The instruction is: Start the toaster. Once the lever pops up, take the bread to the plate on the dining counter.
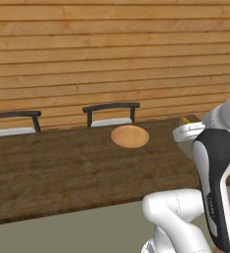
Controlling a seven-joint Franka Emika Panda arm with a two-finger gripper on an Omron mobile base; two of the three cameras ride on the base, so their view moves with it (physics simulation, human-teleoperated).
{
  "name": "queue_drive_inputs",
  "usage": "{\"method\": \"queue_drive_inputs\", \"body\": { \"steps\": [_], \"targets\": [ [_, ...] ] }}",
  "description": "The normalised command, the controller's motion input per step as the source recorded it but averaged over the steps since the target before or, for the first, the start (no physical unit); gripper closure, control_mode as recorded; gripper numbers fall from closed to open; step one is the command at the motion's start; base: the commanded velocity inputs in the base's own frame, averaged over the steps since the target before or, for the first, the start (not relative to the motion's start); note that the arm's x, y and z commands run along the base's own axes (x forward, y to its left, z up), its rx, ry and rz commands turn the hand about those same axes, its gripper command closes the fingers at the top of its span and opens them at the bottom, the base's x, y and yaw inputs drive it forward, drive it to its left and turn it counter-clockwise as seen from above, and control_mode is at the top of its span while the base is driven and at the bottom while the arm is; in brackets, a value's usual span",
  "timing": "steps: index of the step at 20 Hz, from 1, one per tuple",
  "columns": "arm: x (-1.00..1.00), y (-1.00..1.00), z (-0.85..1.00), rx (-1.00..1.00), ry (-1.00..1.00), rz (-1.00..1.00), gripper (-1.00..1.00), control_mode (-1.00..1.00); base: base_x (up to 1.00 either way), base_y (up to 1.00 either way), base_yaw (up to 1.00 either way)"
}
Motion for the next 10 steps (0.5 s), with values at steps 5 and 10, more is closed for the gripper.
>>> {"method": "queue_drive_inputs", "body": {
  "steps": [5, 10],
  "targets": [
    [0.00, 0.00, 0.00, 0.00, 0.00, 0.00, 1.00, 1.00, 0.42, 0.00, 0.00],
    [0.54, 0.04, -0.17, 0.02, 0.08, 0.00, 1.00, -1.00, 0.00, 0.00, 0.00]
  ]
}}
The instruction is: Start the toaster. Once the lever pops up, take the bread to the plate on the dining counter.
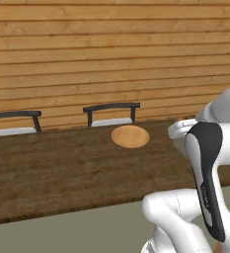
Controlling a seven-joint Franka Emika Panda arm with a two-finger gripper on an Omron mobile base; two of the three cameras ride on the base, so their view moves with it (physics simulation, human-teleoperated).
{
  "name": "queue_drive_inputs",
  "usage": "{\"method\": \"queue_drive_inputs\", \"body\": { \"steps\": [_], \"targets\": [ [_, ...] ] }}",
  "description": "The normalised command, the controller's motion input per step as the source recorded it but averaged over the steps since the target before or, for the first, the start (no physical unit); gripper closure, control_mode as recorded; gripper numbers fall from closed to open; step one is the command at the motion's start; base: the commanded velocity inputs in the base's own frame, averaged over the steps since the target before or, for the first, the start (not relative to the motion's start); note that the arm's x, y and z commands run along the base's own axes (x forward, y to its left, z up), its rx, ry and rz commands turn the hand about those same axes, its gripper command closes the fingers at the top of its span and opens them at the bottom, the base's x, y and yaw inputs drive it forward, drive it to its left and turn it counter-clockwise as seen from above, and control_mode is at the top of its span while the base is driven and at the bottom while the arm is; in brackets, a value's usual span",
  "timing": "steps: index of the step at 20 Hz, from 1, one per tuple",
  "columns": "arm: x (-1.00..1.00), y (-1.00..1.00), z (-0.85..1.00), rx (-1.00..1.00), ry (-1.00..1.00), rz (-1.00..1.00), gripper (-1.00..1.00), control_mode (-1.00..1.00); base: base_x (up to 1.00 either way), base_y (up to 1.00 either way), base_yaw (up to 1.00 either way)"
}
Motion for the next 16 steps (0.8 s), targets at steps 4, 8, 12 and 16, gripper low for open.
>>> {"method": "queue_drive_inputs", "body": {
  "steps": [4, 8, 12, 16],
  "targets": [
    [0.82, 0.29, -0.27, 0.02, 0.21, 0.04, 1.00, -1.00, 0.00, 0.00, 0.00],
    [0.96, 0.10, -0.38, 0.06, 0.22, 0.06, 1.00, -1.00, 0.00, 0.00, 0.00],
    [0.90, 0.02, -0.41, 0.10, 0.22, 0.06, 1.00, -1.00, 0.00, 0.00, 0.00],
    [0.63, 0.00, -0.27, 0.10, 0.24, 0.05, 1.00, -1.00, 0.00, 0.00, 0.00]
  ]
}}
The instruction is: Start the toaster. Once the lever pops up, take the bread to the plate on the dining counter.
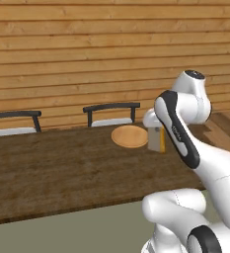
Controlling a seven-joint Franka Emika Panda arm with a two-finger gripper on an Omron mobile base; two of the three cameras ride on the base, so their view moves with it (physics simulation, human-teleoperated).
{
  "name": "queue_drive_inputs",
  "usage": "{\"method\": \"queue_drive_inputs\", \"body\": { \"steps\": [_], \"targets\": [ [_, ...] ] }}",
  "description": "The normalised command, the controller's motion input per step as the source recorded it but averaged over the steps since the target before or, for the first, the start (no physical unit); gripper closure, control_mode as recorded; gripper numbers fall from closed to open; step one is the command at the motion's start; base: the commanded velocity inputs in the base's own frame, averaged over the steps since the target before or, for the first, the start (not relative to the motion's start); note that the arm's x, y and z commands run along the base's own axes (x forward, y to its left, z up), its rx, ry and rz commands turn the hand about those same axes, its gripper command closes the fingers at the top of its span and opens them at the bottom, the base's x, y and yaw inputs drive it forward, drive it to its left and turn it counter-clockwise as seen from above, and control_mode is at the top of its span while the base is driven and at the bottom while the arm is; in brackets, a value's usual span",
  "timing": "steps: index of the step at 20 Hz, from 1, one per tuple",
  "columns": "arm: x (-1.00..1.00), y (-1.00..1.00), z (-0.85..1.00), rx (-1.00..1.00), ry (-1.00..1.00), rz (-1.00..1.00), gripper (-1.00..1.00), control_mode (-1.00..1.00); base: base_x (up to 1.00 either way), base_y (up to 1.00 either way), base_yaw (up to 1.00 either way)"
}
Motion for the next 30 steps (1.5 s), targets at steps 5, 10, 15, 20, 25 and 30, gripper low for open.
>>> {"method": "queue_drive_inputs", "body": {
  "steps": [5, 10, 15, 20, 25, 30],
  "targets": [
    [0.45, 0.00, -0.22, 0.08, 0.22, 0.04, 1.00, -1.00, 0.00, 0.00, 0.00],
    [0.49, 0.00, -0.32, 0.07, 0.19, 0.04, 1.00, -1.00, 0.00, 0.00, 0.00],
    [0.59, 0.00, -0.42, 0.06, 0.11, 0.03, 1.00, -1.00, 0.00, 0.00, 0.00],
    [0.64, 0.00, -0.35, 0.02, 0.03, 0.04, 1.00, -1.00, 0.00, 0.00, 0.00],
    [0.56, 0.00, -0.25, 0.01, 0.00, 0.01, 1.00, -1.00, 0.00, 0.00, 0.00],
    [0.58, 0.00, -0.32, 0.04, 0.00, 0.00, 1.00, -1.00, 0.00, 0.00, 0.00]
  ]
}}
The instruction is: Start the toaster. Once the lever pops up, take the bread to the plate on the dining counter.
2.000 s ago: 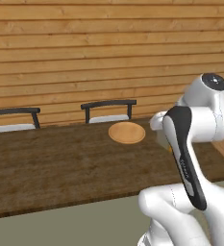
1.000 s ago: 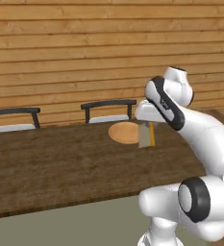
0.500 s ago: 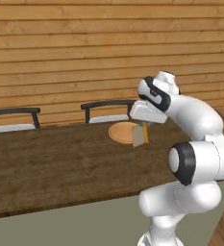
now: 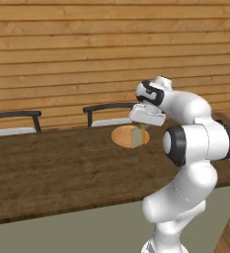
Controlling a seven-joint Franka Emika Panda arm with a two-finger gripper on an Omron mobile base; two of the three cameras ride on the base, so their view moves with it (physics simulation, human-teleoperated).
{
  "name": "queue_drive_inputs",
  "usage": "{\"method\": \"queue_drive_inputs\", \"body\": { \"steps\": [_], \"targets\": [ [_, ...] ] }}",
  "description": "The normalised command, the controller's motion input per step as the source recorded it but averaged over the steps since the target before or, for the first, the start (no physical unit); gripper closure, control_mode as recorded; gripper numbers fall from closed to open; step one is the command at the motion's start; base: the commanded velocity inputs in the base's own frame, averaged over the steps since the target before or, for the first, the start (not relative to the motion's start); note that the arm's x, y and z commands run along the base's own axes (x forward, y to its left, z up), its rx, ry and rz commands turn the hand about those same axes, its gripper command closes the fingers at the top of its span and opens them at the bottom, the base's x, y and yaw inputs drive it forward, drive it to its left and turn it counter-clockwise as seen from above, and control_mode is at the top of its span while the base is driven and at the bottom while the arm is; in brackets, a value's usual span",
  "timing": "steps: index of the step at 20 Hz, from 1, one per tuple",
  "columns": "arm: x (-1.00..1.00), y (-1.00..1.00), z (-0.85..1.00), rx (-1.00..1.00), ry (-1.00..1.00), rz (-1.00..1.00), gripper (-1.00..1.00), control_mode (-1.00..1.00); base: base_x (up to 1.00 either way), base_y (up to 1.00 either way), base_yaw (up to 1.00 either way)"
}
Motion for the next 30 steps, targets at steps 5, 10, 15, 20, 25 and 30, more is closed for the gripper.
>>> {"method": "queue_drive_inputs", "body": {
  "steps": [5, 10, 15, 20, 25, 30],
  "targets": [
    [0.38, 0.00, -0.09, 0.09, 0.00, 0.00, 1.00, -1.00, 0.00, 0.00, 0.00],
    [0.44, 0.00, 0.00, 0.11, 0.00, 0.00, 1.00, -1.00, 0.00, 0.00, 0.00],
    [0.47, 0.00, 0.00, 0.11, 0.00, 0.00, 1.00, -1.00, 0.00, 0.00, 0.00],
    [0.52, 0.00, -0.09, 0.08, 0.00, 0.00, 1.00, -1.00, 0.00, 0.00, 0.00],
    [0.52, 0.00, -0.21, 0.04, 0.00, 0.00, 1.00, -1.00, 0.00, 0.00, 0.00],
    [0.39, 0.00, -0.30, 0.02, 0.00, 0.00, 1.00, -1.00, 0.00, 0.00, 0.00]
  ]
}}
